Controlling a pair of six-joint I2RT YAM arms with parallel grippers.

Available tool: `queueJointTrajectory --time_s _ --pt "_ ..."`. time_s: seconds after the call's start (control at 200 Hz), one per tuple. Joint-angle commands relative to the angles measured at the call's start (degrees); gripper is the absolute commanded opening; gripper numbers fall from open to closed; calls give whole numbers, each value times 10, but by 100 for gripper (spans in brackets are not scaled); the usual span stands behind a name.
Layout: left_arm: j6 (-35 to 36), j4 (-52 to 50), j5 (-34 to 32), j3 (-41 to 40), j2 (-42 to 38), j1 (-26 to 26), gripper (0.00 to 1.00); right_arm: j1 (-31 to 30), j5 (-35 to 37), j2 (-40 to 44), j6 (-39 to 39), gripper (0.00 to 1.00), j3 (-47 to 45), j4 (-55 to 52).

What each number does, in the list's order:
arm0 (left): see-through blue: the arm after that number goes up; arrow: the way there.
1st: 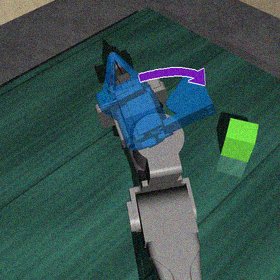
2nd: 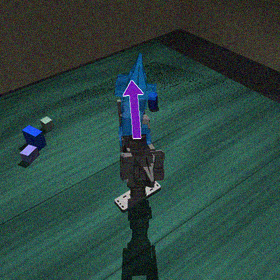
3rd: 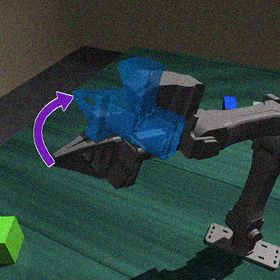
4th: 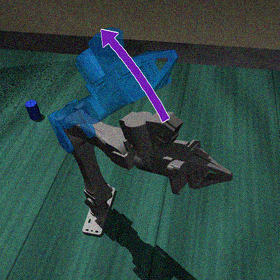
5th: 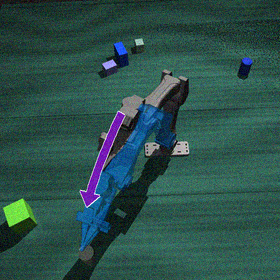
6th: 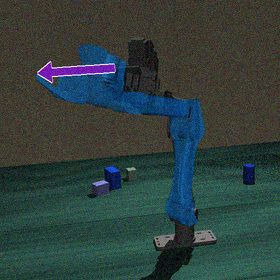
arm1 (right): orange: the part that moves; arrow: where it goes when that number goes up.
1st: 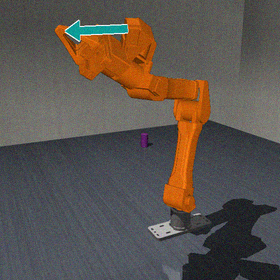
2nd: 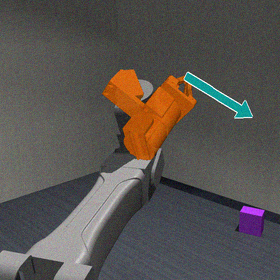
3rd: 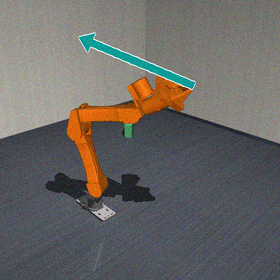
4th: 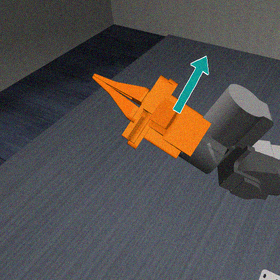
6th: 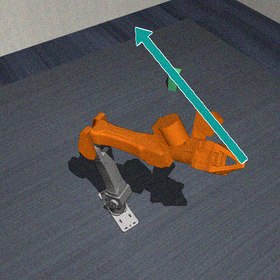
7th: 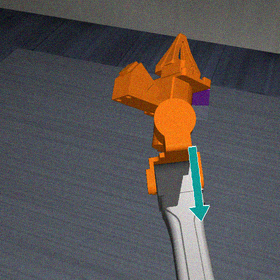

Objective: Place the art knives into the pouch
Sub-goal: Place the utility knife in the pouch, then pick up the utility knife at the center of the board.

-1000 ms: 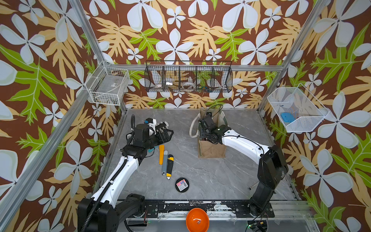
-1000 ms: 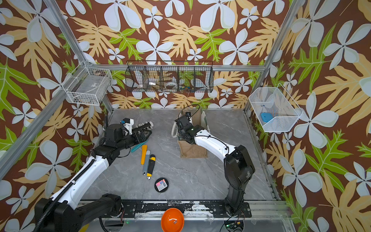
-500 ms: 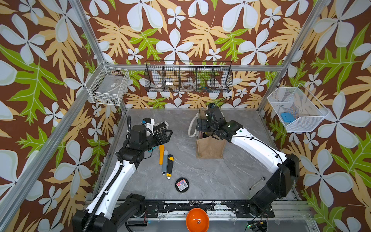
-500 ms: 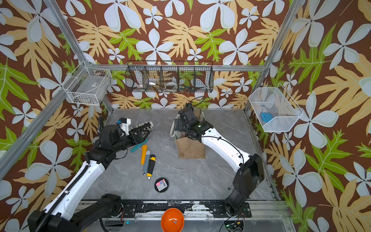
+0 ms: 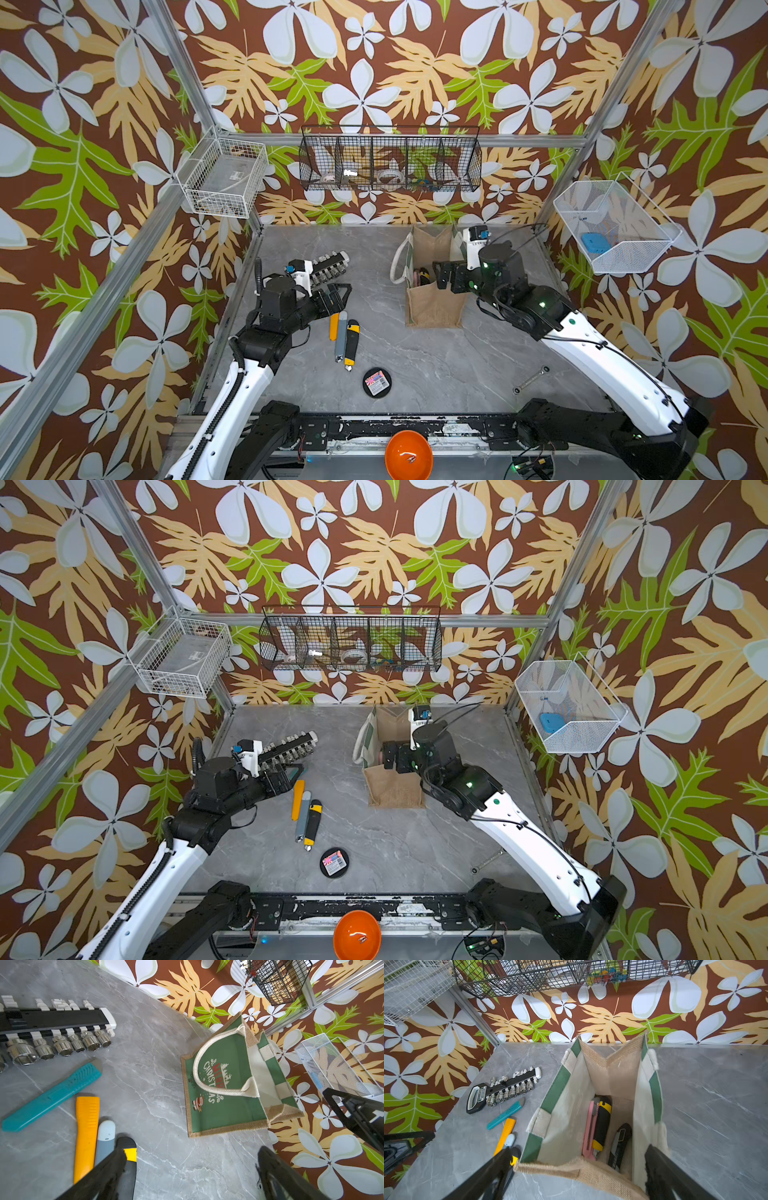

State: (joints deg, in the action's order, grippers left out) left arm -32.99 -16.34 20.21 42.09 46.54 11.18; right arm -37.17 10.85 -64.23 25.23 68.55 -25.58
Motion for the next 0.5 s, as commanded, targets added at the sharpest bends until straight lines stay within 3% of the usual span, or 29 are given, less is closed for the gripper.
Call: queueJointTrajectory --time_s 0.0,0.235,0.496 --pt "-11 14 13 -22 -15 -1 99 -1 -18 53 -8 100 -52 14" --pt "-15 28 -3 -62 -15 41 99 -1 -79 181 35 100 -186 62" --pt "-24 80 -28 -97 24 73 98 -1 -137 204 79 100 -260 106"
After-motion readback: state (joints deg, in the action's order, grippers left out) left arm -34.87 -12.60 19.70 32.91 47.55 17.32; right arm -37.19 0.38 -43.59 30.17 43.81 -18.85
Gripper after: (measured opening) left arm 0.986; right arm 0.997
